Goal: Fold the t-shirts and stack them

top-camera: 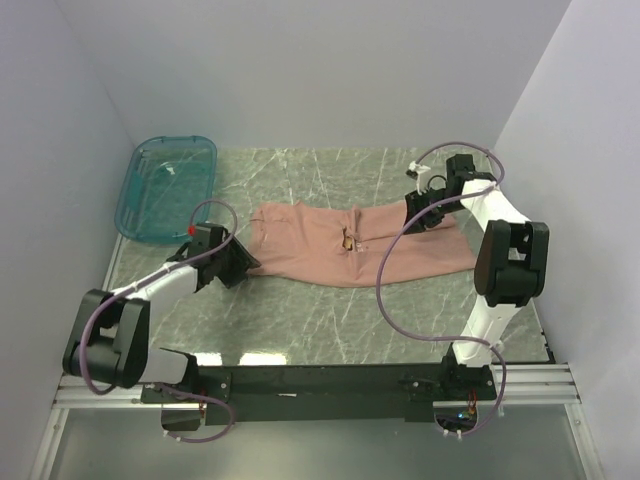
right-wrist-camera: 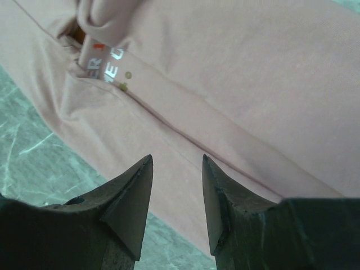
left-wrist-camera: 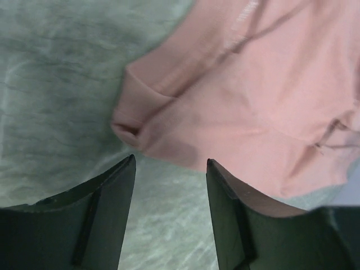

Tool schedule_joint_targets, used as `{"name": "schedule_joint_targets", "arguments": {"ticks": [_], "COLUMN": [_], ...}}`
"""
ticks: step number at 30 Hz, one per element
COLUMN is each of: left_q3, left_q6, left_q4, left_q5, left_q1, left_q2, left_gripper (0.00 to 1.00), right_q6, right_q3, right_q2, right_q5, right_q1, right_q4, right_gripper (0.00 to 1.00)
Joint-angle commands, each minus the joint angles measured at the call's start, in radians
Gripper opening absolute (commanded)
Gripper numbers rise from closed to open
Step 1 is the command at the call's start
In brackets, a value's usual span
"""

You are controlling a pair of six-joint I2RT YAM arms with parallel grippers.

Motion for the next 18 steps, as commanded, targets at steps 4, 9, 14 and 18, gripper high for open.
{"name": "schedule_joint_targets", "arguments": {"ticks": [4, 9, 14, 18], "left_q3": [0.083, 0.143, 0.261, 0.416], "left_q6": [-0.016, 0.015, 0.05, 0.108], "left_q4": [0.007, -0.008, -0.03, -0.08], "left_q5": [-0.088, -0.125, -0.144, -0.144], "left_q1": [-0.003, 0.002, 0.066, 0.095], "left_q2": [0.136, 0.207, 0.293, 0.383], "left_gripper": [0.5, 0.35, 0.24, 0.22], "right_q6": [-0.019, -0.024, -0.05, -0.108], "right_q3": [-0.011, -0.039, -0.052, -0.082], "right_q2": [-0.086, -0.136, -0.159, -0.172], "right_q5": [-0.062, -0.072, -0.049, 0.011], "right_q1": [-0.001, -0.001, 0.02, 0.051], "right_q4": [-0.01, -0.007, -0.021, -0.041], "right_gripper": [0.47, 0.47, 0.47, 0.47]}}
